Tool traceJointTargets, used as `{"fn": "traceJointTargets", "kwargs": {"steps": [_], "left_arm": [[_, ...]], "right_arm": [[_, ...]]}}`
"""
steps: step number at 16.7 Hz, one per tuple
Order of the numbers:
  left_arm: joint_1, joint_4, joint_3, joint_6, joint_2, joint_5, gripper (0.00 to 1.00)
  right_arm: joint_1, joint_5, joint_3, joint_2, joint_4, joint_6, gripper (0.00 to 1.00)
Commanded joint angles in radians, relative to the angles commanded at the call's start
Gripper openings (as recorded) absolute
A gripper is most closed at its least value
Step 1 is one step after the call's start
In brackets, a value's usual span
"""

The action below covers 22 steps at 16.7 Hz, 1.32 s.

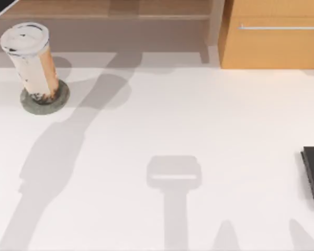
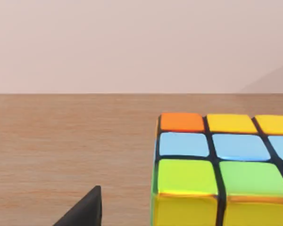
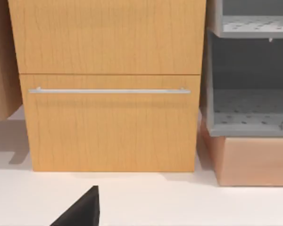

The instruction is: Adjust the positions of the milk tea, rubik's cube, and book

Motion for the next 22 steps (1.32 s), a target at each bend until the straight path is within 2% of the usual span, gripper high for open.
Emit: {"fn": "traceJointTargets", "kwargs": {"steps": [3, 7, 12, 17, 22], "left_arm": [[-0.008, 0.021, -0.059, 0.001, -0.041, -0.012, 1.00], [-0.002, 0.019, -0.056, 0.001, -0.037, -0.010, 1.00], [0.025, 0.021, -0.173, -0.003, -0.164, 0.023, 1.00], [0.092, 0.011, -0.453, -0.007, -0.441, 0.091, 1.00], [0.192, -0.002, -0.849, -0.008, -0.833, 0.184, 1.00]], "right_arm": [[0.000, 0.000, 0.000, 0.000, 0.000, 0.000, 1.00], [0.000, 0.000, 0.000, 0.000, 0.000, 0.000, 1.00], [0.000, 0.000, 0.000, 0.000, 0.000, 0.000, 1.00], [0.000, 0.000, 0.000, 0.000, 0.000, 0.000, 1.00], [0.000, 0.000, 0.000, 0.000, 0.000, 0.000, 1.00]]}}
